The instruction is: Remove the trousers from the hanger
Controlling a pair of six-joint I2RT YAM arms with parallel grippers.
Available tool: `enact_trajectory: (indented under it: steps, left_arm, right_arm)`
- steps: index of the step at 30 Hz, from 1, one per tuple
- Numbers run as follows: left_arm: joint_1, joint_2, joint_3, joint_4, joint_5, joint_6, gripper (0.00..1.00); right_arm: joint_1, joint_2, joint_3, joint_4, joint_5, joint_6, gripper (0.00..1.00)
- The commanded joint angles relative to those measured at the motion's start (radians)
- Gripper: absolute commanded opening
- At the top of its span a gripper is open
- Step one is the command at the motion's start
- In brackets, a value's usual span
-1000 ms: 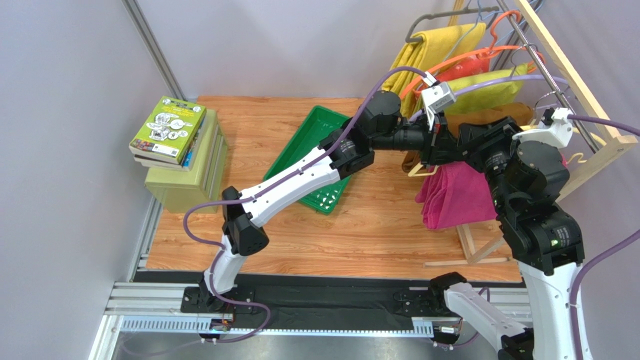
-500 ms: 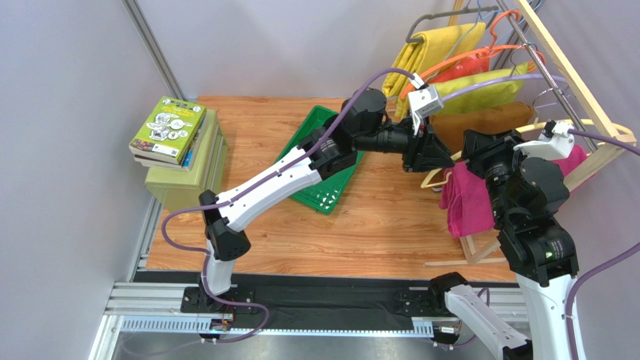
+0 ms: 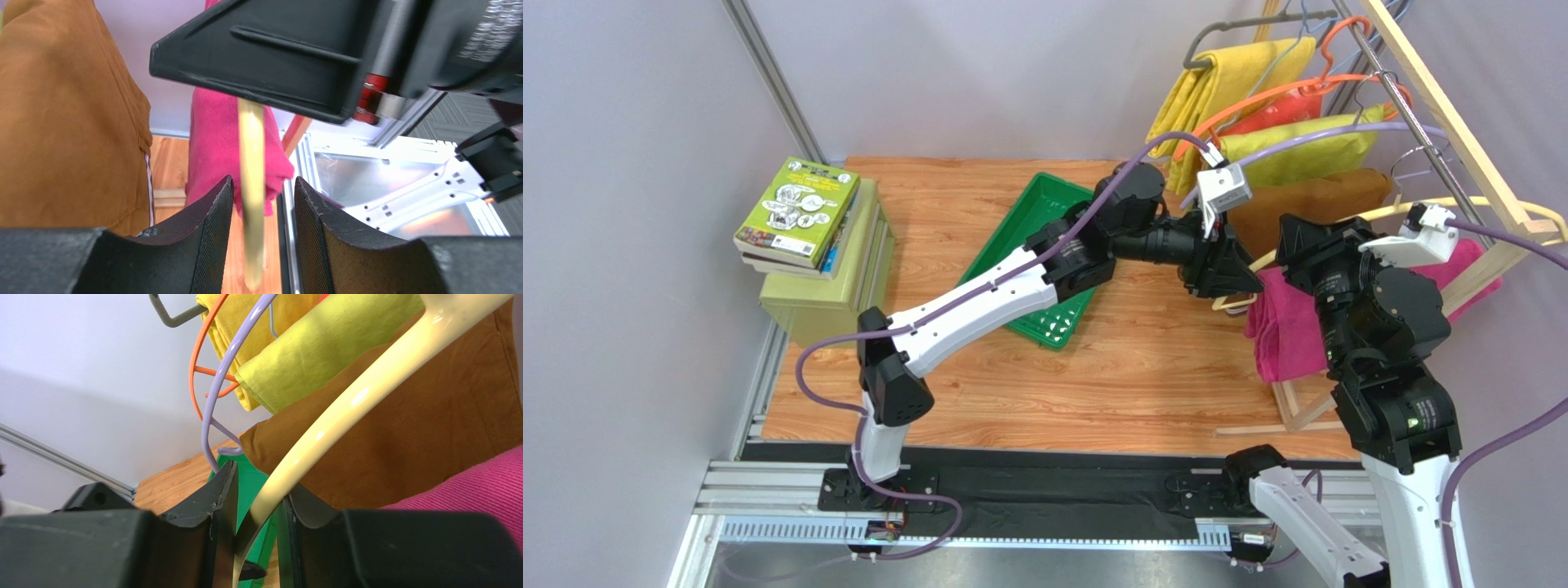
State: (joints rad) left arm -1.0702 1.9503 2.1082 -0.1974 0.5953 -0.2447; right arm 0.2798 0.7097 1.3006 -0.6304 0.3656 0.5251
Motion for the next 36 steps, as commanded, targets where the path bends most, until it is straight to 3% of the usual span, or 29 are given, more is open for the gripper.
enact_trajectory:
  steps: [1, 8, 17, 22, 27, 32, 36]
  left_arm:
    - [-0.005, 0.076, 0.076, 0.035, 0.020, -0.004, 0.48]
    - [-0.002, 0.162, 0.170, 0.030, 0.006, -0.021, 0.19]
    - [0.015, 0.239, 0.305, 0.042, 0.041, -0.091, 0.11]
    - [0.016, 0.201, 0.268, 0.049, 0.046, -0.102, 0.10]
    - [0.018, 0.115, 0.133, 0.044, 0.034, -0.099, 0.11]
    - [0.016, -0.045, -0.042, 0.033, -0.003, -0.084, 0.27]
    - [0.016, -0.184, -0.189, 0.053, -0.020, -0.096, 0.34]
  right_arm:
    - [0.009, 0.008, 0.019, 0.136, -0.102, -0.117, 0.16]
    - [0.007, 0.063, 0.097, 0.129, -0.145, -0.189, 0.02]
    - [0.007, 0.134, 0.183, 0.115, -0.240, -0.277, 0.00]
    - [0.007, 0.160, 0.207, 0.061, -0.321, -0.272, 0.00]
    - [0.009, 0.191, 0.239, -0.024, -0.437, -0.260, 0.00]
    - [0.007, 0.211, 0.266, -0.100, -0.539, -0.235, 0.00]
    - [0.007, 0.200, 0.269, -0.158, -0.611, -0.168, 0.00]
